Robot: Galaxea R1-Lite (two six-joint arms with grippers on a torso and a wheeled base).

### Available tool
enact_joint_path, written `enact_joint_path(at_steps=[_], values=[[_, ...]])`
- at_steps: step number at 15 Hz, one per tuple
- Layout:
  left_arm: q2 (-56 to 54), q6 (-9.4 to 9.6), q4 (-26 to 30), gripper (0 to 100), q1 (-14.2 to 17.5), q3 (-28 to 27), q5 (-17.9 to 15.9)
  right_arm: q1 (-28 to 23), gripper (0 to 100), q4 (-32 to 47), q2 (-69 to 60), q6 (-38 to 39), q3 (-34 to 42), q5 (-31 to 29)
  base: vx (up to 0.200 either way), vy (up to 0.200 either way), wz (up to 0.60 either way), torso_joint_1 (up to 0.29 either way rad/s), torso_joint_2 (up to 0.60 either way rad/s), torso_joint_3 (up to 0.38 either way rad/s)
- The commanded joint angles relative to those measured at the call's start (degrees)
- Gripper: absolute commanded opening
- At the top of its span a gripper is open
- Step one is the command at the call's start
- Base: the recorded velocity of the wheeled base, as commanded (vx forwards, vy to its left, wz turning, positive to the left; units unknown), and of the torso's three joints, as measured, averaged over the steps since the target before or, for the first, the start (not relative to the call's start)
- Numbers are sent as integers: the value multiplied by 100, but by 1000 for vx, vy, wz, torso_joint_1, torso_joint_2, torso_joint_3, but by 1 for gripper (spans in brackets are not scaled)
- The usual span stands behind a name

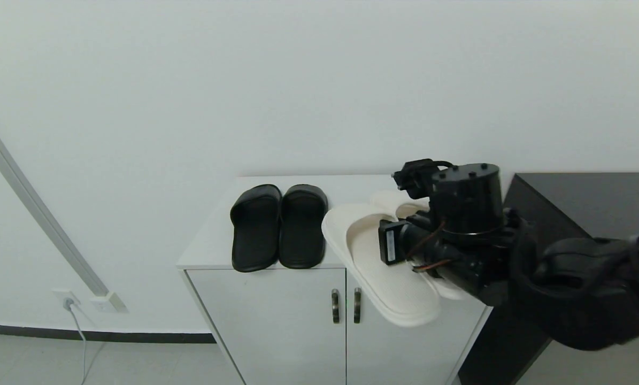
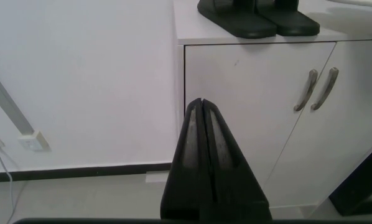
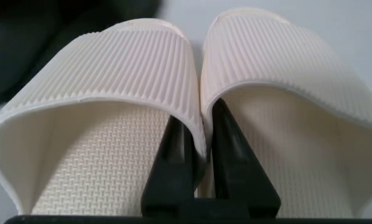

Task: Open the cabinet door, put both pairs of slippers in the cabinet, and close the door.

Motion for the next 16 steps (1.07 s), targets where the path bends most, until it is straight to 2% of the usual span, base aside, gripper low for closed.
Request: enact_joint_path(at_steps=[1, 3, 4, 10, 15, 16], values=[[7, 1, 0, 0, 0, 0, 0, 151, 0, -275, -1078, -110, 949, 614, 0, 0, 0, 0, 0, 0], [7, 1, 0, 0, 0, 0, 0, 195, 0, -275, -1552, -128, 1512, 1379, 0, 0, 0, 0, 0, 0], [7, 1, 0, 0, 0, 0, 0, 222, 0, -284, -1605, -119, 1591, 1458, 0, 0, 0, 0, 0, 0], [7, 1, 0, 0, 9, 0, 0, 301, 0, -302, -1632, -128, 1872, 1493, 0, 0, 0, 0, 0, 0], [7, 1, 0, 0, 0, 0, 0, 353, 0, -302, -1614, -145, 1907, 1476, -200, 0, 0, 3, 3, 1], [7, 1, 0, 0, 0, 0, 0, 353, 0, -302, -1614, -163, 1916, 1476, 0, 0, 0, 0, 0, 0]])
